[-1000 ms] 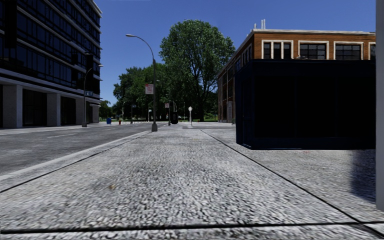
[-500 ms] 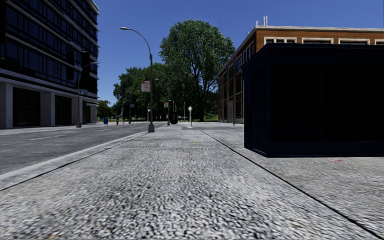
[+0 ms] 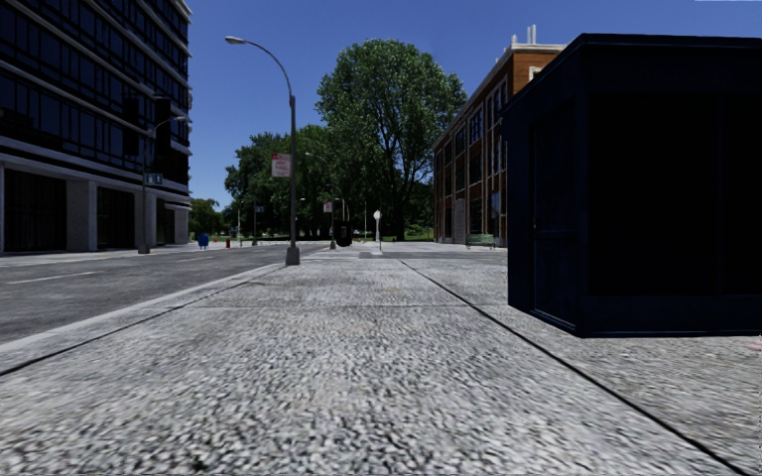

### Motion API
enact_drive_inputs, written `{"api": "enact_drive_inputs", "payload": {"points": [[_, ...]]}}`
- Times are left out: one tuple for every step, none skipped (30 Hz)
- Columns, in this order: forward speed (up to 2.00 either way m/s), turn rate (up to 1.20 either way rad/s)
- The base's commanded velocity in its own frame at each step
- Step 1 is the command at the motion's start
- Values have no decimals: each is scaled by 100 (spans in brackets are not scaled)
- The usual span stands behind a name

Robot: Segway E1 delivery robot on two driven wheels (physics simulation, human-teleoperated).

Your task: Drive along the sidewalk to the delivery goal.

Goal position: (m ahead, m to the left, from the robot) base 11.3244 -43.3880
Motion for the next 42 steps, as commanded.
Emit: {"api": "enact_drive_inputs", "payload": {"points": [[200, -2], [200, -2], [200, -2], [200, -2], [200, -2], [200, -2], [200, -2], [200, -2], [200, -3], [200, -6], [200, -6], [200, -9], [200, -11], [200, -12], [200, -12], [200, -14], [200, -21], [200, -25], [200, -25], [200, -27], [200, -27], [200, -27], [200, -27], [200, -27], [200, -28], [200, -36], [200, -36], [200, -44], [200, -46], [200, -47], [200, -47], [200, -47], [200, -47], [200, -47], [200, -47], [200, -47], [200, -47], [200, -47], [200, -47], [200, -47], [200, -47], [200, -47]]}}
